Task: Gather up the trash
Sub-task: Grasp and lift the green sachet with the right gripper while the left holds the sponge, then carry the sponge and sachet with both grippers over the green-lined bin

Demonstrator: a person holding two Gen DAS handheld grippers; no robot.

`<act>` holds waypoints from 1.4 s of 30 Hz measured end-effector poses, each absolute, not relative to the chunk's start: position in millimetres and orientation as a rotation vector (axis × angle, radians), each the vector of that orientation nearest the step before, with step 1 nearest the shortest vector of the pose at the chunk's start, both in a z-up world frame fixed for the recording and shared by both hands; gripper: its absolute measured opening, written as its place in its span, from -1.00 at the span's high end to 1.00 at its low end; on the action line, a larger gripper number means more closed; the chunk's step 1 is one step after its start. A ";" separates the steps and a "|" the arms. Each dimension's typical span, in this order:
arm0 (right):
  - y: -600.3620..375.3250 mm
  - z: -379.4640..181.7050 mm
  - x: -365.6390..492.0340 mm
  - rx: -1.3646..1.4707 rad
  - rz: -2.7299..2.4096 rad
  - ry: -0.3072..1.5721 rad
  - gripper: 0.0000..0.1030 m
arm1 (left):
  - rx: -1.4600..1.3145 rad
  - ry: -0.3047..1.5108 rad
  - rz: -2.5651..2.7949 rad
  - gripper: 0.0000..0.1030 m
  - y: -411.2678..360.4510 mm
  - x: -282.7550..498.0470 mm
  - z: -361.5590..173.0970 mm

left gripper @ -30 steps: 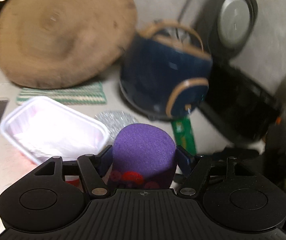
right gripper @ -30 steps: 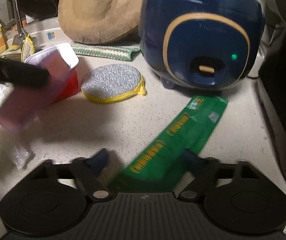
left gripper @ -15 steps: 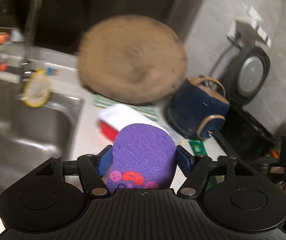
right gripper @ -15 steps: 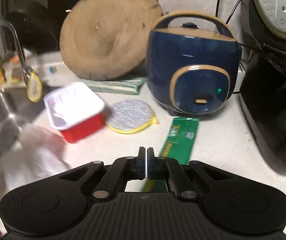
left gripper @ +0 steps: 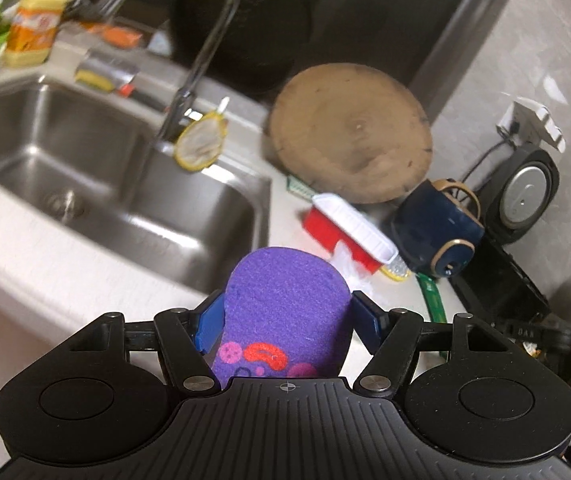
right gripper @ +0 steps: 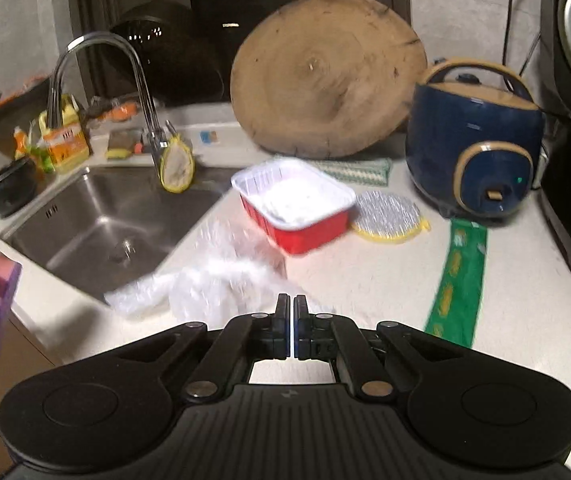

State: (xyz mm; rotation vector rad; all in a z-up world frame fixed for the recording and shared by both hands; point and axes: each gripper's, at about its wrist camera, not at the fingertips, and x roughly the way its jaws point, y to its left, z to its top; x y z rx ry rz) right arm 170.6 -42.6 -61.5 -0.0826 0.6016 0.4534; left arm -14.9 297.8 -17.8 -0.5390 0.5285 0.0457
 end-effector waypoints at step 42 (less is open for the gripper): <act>-36.3 -73.0 109.2 -0.056 0.658 0.733 0.77 | -0.422 0.720 -0.143 -0.40 291.0 -40.7 -37.0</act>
